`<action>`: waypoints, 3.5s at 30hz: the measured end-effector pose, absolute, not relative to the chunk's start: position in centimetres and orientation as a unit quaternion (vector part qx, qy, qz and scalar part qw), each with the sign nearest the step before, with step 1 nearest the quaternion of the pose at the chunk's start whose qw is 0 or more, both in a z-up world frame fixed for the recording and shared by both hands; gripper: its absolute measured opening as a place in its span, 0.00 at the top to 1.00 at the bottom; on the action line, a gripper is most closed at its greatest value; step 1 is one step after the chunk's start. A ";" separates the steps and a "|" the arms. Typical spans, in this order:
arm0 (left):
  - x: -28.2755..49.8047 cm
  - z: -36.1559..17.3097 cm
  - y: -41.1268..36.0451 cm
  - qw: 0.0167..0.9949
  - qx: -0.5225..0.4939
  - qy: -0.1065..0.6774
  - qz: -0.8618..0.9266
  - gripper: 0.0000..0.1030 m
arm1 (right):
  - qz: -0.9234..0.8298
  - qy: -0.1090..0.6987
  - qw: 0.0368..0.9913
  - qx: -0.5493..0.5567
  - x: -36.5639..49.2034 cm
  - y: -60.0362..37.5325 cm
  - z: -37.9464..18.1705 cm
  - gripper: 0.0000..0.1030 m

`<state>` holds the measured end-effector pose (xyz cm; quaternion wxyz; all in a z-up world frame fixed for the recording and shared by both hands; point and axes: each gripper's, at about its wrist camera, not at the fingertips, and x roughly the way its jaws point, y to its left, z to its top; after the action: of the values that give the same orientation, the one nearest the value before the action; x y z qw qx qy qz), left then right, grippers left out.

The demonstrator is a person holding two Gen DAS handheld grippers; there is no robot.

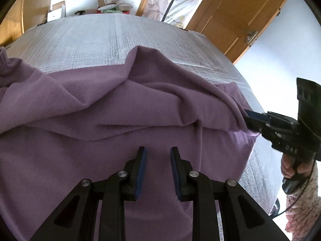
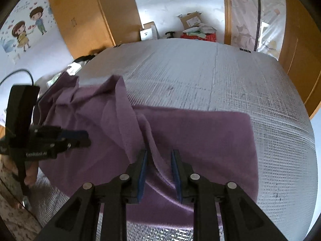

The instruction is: Fold clothes

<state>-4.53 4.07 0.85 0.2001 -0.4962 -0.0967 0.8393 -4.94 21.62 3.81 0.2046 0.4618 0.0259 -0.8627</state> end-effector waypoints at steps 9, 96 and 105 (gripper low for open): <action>-4.6 0.9 4.0 0.197 -0.491 -0.097 0.843 0.76 | -0.857 0.060 0.209 0.467 -6.4 20.0 3.0 0.76; -5.0 0.4 4.8 0.182 -0.486 -0.074 0.852 0.76 | -0.931 -0.023 0.091 0.353 -2.0 28.9 6.9 0.76; -5.1 0.4 4.8 0.183 -0.486 -0.072 0.852 0.76 | -0.894 0.054 0.206 0.395 -2.9 22.8 3.3 0.75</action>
<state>-5.07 4.83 0.39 0.1829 -0.4861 -0.0721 0.8515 -2.86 22.77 3.26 0.2063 0.3947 0.0545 -0.8937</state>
